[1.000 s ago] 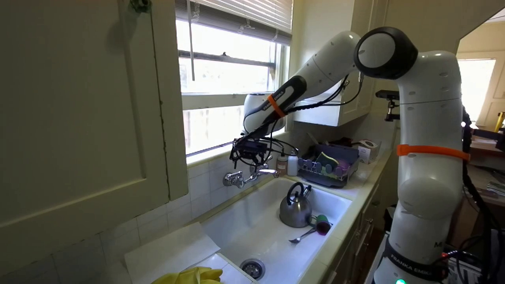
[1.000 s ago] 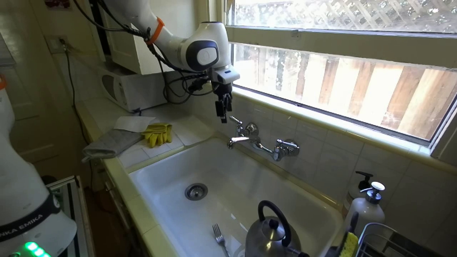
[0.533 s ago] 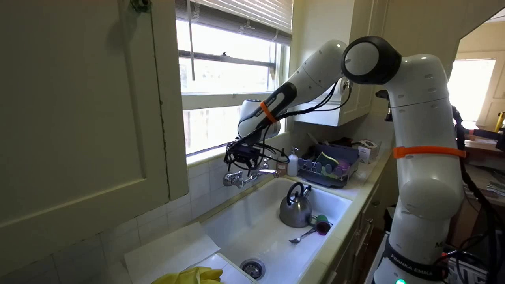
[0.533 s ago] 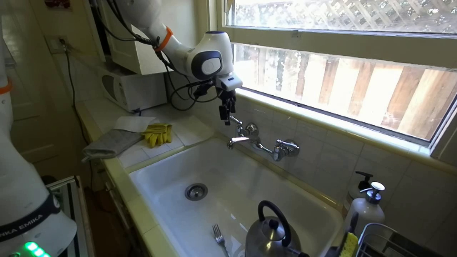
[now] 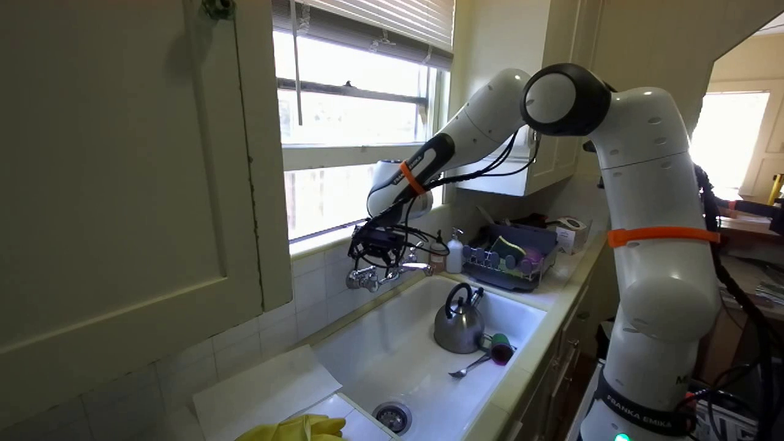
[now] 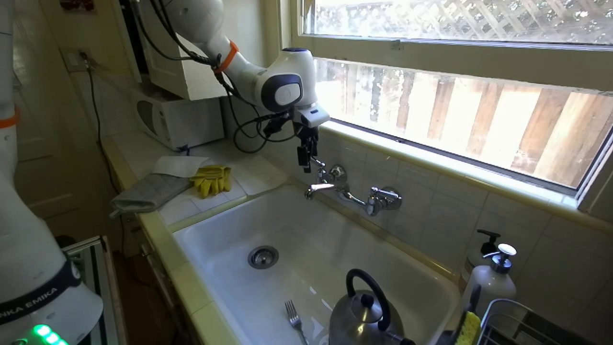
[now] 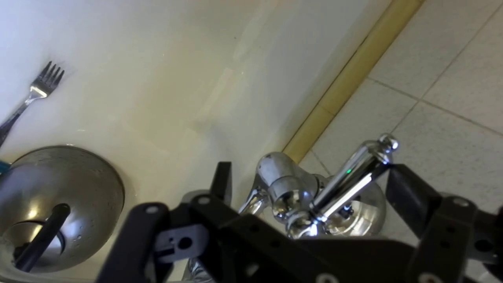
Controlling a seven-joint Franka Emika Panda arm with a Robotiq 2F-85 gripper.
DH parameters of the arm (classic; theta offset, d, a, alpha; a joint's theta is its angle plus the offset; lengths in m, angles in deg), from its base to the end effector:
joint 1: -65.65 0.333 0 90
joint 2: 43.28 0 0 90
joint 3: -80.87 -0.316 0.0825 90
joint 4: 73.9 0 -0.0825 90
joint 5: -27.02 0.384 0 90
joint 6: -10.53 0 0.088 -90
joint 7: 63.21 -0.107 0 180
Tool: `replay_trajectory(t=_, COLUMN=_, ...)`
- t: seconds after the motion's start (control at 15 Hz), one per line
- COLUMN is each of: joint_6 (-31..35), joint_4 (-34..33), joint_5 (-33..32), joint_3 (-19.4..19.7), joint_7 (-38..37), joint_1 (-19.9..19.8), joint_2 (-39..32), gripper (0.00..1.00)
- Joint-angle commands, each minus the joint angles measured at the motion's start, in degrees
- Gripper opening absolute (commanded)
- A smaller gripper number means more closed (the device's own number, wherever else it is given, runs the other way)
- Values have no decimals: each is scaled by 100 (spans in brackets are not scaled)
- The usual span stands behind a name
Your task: Turn on the water to the faucet
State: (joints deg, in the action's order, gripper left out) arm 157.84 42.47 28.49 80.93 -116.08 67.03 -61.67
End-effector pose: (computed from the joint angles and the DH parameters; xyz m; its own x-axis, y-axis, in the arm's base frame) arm 0.6177 0.0138 0.3097 0.5932 -0.7965 0.1168 -0.7752 -0.6043 -0.1839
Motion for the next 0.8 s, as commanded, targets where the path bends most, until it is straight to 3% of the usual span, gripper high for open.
replay_trajectory(t=0.0, joint_6=-524, joint_4=-135, joint_5=268, joint_3=4, joint_7=771, joint_1=-29, joint_2=-4, gripper=100)
replay_trajectory(t=0.27, joint_6=-866, joint_4=-213, joint_5=111, joint_3=144, joint_7=1287, joint_1=16, joint_2=-15, gripper=100)
replay_trajectory(t=0.73, joint_6=-440, joint_4=-200, joint_5=1007, joint_3=70, joint_7=1363, joint_1=-7, joint_2=60, gripper=100)
